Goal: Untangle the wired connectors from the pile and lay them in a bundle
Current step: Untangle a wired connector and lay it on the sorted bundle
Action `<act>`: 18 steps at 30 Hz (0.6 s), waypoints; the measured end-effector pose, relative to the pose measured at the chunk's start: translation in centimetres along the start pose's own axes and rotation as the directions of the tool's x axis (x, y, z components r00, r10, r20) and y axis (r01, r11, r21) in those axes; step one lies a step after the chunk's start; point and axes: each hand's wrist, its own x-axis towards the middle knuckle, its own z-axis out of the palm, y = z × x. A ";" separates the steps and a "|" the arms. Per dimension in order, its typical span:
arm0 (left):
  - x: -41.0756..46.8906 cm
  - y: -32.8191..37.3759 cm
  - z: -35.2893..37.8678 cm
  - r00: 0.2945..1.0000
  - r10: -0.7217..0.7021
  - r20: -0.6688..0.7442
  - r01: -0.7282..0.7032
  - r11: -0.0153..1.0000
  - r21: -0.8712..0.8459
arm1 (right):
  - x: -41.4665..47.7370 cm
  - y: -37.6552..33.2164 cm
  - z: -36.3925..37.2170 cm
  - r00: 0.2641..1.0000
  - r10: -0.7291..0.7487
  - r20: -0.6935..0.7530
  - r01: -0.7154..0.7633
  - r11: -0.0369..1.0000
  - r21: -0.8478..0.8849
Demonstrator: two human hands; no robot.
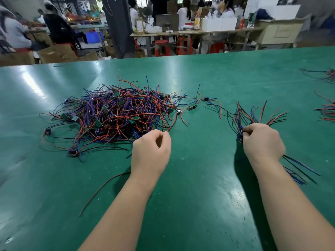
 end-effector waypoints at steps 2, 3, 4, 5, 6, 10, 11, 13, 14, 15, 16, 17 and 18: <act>0.1 -0.2 -0.2 0.997 0.072 -0.005 -0.071 0.990 0.118 | -0.2 -0.2 -0.1 0.999 -0.019 0.042 0.021 0.999 -0.043; 0.3 -0.4 -0.3 0.996 0.093 0.007 -0.093 0.979 0.181 | -0.2 -0.2 -0.1 0.997 -0.026 0.066 0.030 0.998 -0.059; 0.4 -0.6 -0.3 0.995 0.095 0.018 -0.097 0.961 0.259 | -0.3 -0.3 -0.1 0.995 -0.030 0.091 0.036 0.997 -0.069; 0.5 -0.8 -0.4 0.997 0.079 0.023 -0.083 0.935 0.345 | -0.5 -0.4 -0.1 0.993 -0.031 0.114 0.039 0.996 -0.074; 0.6 -1.0 -0.4 0.998 0.054 0.018 -0.057 0.907 0.417 | -0.6 -0.5 -0.1 0.991 -0.034 0.129 0.044 0.996 -0.077; 1.0 -1.5 -0.9 0.998 -0.029 -0.055 0.054 0.840 0.541 | -1.1 -0.8 -0.4 0.996 -0.080 0.046 0.082 0.996 -0.046; 1.2 -1.8 -1.2 0.996 -0.069 -0.054 0.088 0.814 0.574 | -1.2 -0.9 -0.6 0.995 -0.098 0.002 0.098 0.995 -0.009; 1.8 -2.4 -1.6 0.982 -0.188 0.010 0.134 0.734 0.665 | -1.6 -1.1 -0.8 0.989 -0.135 -0.060 0.139 0.988 0.065; 2.0 -2.5 -1.7 0.968 -0.245 0.058 0.136 0.702 0.700 | -1.8 -1.3 -0.9 0.987 -0.149 -0.063 0.154 0.984 0.093; 2.1 -2.6 -1.8 0.959 -0.269 0.090 0.128 0.693 0.709 | -2.1 -1.4 -0.9 0.986 -0.161 -0.052 0.166 0.979 0.115; 2.1 -2.5 -1.9 0.961 -0.259 0.101 0.117 0.706 0.698 | -2.4 -1.6 -0.9 0.984 -0.173 -0.036 0.176 0.976 0.129; 2.0 -2.4 -1.9 0.967 -0.235 0.100 0.104 0.722 0.685 | -2.6 -1.7 -0.9 0.982 -0.188 -0.018 0.188 0.972 0.139; 2.0 -2.3 -1.8 0.973 -0.209 0.100 0.087 0.730 0.678 | -2.8 -1.9 -0.9 0.979 -0.204 -0.005 0.203 0.968 0.151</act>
